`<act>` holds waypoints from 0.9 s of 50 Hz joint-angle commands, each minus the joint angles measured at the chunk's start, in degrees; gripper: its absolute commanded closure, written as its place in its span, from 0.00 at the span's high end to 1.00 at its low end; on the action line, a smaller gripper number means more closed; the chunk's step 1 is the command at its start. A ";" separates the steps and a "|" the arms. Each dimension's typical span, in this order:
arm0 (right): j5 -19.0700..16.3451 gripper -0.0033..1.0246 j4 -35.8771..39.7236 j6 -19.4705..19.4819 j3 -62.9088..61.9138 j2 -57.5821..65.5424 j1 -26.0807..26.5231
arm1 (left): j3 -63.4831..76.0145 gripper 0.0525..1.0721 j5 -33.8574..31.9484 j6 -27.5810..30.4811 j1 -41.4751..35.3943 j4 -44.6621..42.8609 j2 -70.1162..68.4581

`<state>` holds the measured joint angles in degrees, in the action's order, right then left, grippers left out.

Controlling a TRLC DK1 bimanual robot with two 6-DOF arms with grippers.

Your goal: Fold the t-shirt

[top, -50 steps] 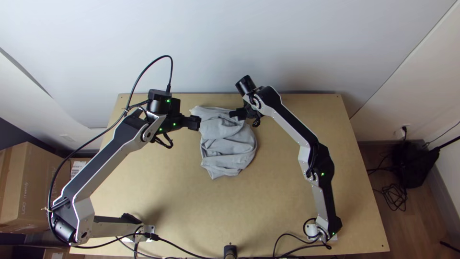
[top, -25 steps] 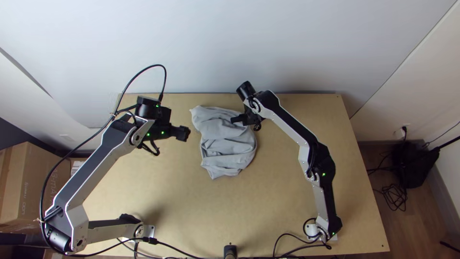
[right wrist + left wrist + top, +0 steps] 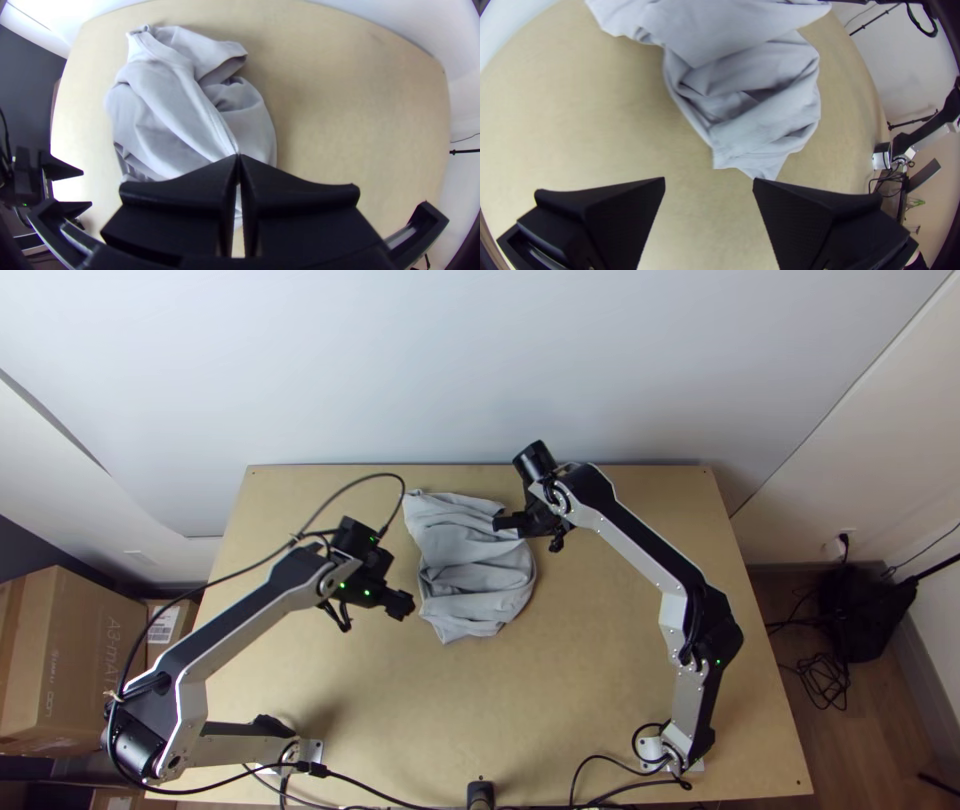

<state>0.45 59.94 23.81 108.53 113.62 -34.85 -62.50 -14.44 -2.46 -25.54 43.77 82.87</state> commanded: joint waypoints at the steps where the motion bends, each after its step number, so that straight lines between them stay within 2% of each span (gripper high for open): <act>1: -0.18 0.02 -1.14 1.41 -4.47 -3.32 -0.57 | 4.32 0.71 -0.77 -3.96 -3.38 -3.69 -0.69; 11: -0.18 0.02 -2.46 1.85 -7.81 -6.05 -0.74 | 5.20 0.71 -0.42 -7.21 -5.40 -7.21 1.77; 43: -0.18 0.02 -6.15 1.94 -16.77 -13.78 -2.33 | 3.79 0.71 0.81 -6.33 -4.34 -12.39 10.21; 45: -0.18 0.02 -6.33 1.94 -17.21 -14.13 -2.33 | 3.70 0.68 0.81 -6.24 -4.08 -12.92 10.65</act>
<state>0.40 53.71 24.88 93.32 101.93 -37.01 -58.28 -13.93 -8.58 -30.39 31.88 91.59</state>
